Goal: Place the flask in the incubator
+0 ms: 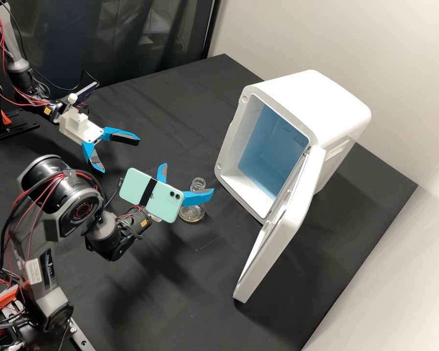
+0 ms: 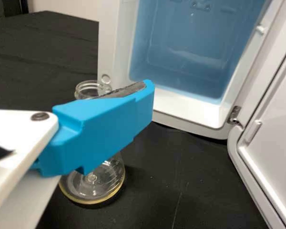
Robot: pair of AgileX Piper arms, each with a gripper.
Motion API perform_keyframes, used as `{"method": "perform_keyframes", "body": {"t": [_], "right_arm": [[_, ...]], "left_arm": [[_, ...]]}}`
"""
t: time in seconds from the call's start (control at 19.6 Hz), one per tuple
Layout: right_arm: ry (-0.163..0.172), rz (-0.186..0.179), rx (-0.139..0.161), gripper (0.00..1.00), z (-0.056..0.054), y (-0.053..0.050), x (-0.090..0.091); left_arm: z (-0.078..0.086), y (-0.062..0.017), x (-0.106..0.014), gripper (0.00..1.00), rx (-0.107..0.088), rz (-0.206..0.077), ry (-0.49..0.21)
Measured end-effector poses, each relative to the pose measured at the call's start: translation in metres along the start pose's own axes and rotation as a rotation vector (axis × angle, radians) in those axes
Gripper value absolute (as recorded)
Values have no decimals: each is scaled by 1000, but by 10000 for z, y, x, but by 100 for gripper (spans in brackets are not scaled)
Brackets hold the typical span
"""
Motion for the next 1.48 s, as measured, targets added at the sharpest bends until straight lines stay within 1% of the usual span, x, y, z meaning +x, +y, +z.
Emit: {"method": "perform_keyframes", "body": {"t": [0.05, 0.15, 0.2, 0.31, 0.36, 0.46, 0.56, 0.61, 0.81, 0.87, 0.97, 1.17, 1.27, 1.38, 1.48], "right_arm": [[-3, -10, 0, 100, 5, -27, 15], [-5, -21, -17, 100, 14, -54, 45], [-5, -24, -18, 100, 17, -62, 59], [-9, -29, -18, 100, 32, -77, 95], [-13, -27, -17, 100, 46, -73, 112], [-36, -24, -14, 100, 110, -69, 149], [-48, -22, -11, 100, 141, -70, 178], [-58, -22, -7, 100, 160, -80, 190], [-83, -27, -3, 100, 237, -105, 255], [-95, -26, 0, 100, 272, -109, 279], [-103, -24, 1, 100, 306, -109, 319], [-128, -23, 6, 100, 399, -124, 394], [-133, -27, 6, 100, 425, -144, 433], [-130, -20, 6, 100, 424, -133, 459], [-136, -8, 10, 100, 429, -118, 474]], "left_arm": [[0, 0, 0, 100, 0, 0, 0], [0, 0, 0, 100, -3, 0, 0], [0, 0, 0, 100, -7, 0, 0], [0, 0, 0, 100, -7, 0, 0], [0, 0, 0, 100, -7, 0, 0], [0, 0, 0, 100, -7, 0, 0], [0, 0, 0, 100, -7, 0, 0], [0, 0, 0, 100, -7, 0, 0], [0, 0, 0, 100, -7, 0, 0], [0, 0, 0, 100, -7, 0, 0], [0, 0, 0, 100, -7, 0, 0], [0, 0, 0, 100, -7, 0, 0], [0, 0, 0, 100, -7, 0, 0], [0, 0, 0, 100, -7, 0, 0], [0, 0, 0, 100, -7, 0, 0]]}}
